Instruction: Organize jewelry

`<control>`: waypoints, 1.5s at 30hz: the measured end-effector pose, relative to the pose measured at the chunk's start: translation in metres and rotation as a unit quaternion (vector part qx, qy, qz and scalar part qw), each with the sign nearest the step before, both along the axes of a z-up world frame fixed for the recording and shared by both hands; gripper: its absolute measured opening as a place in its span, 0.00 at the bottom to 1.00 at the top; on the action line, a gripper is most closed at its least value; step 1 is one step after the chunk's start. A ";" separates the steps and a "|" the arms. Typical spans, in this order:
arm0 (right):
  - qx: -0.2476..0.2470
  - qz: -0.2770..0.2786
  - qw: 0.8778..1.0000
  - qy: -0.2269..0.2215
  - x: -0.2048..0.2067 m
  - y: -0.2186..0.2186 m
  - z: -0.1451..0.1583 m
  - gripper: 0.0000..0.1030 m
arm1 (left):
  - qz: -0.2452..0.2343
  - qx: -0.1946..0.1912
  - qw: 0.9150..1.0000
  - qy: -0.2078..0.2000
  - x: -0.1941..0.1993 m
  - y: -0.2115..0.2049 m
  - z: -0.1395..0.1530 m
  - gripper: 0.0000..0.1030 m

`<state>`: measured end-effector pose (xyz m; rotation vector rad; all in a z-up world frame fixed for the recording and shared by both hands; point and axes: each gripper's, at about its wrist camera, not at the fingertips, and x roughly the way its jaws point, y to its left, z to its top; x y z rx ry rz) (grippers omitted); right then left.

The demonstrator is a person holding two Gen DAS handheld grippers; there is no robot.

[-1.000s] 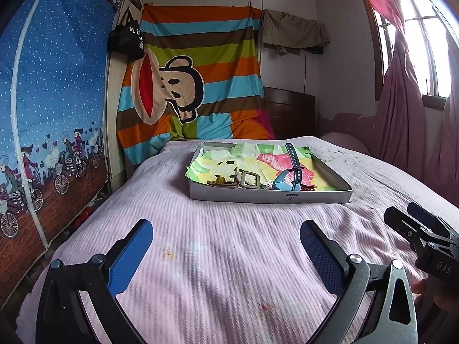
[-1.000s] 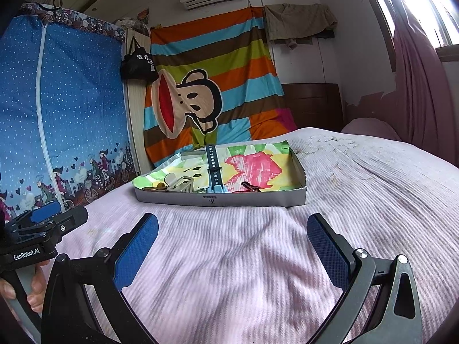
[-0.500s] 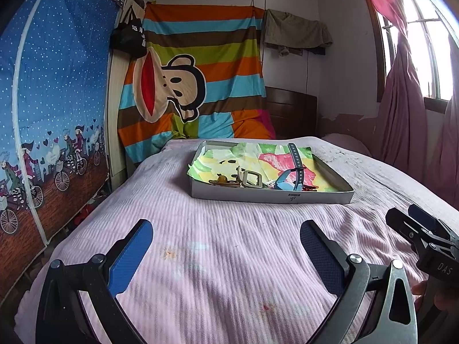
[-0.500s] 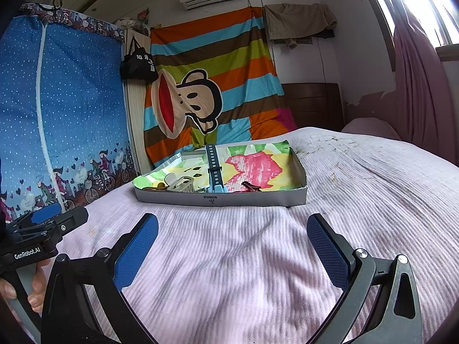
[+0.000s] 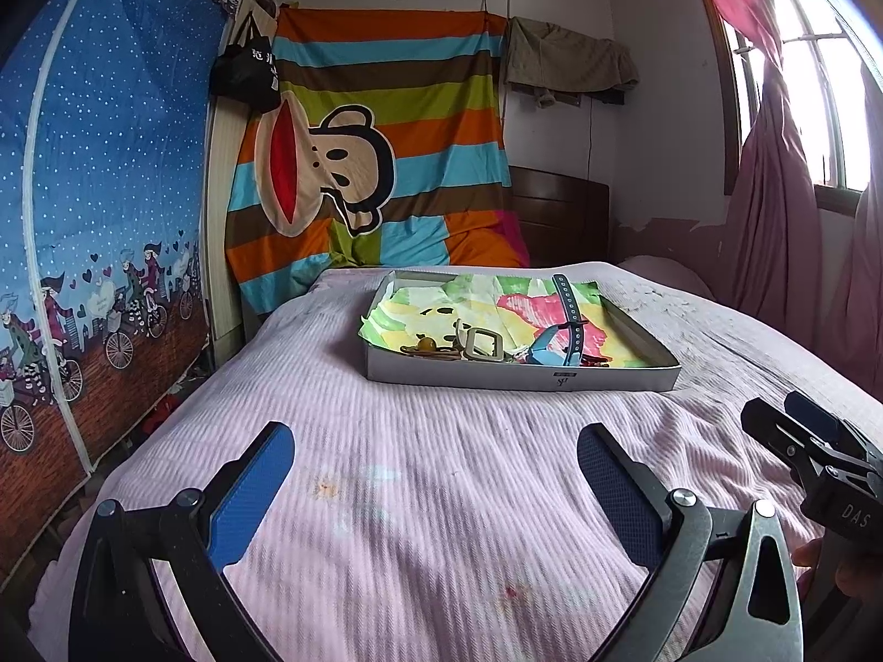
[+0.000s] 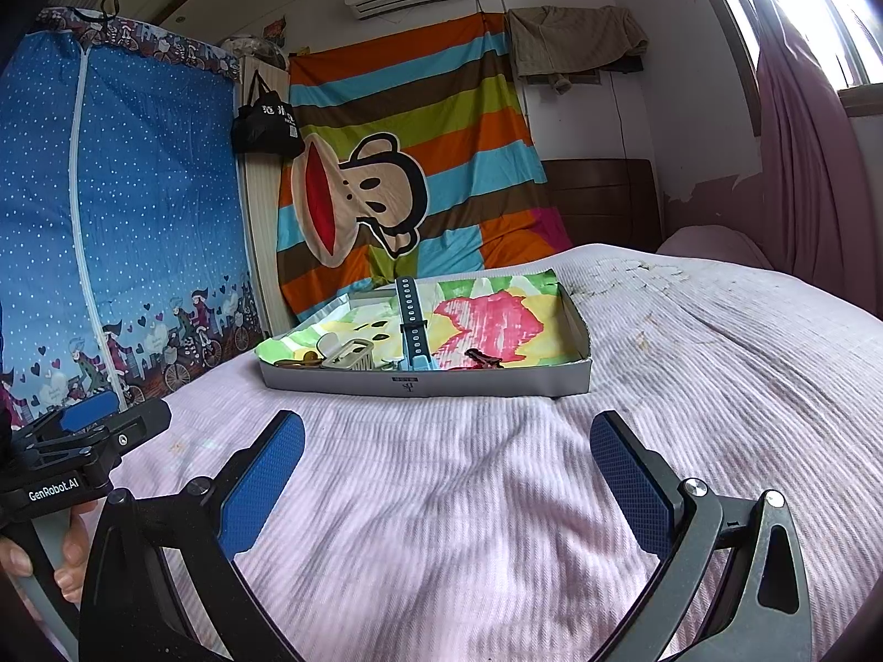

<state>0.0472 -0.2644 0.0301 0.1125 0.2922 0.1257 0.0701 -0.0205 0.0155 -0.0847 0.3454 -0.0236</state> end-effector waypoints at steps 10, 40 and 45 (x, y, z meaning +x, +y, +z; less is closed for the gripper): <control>0.000 0.000 1.000 0.000 0.000 0.000 0.000 0.99 | 0.000 0.000 1.000 0.000 0.000 0.000 0.000 1.00; 0.001 0.000 1.000 0.000 0.000 -0.001 0.001 0.99 | 0.003 -0.003 1.000 0.002 0.000 0.004 -0.001 1.00; 0.002 0.000 1.000 0.000 0.000 0.000 0.001 0.99 | 0.004 -0.004 1.000 0.003 0.000 0.003 -0.001 1.00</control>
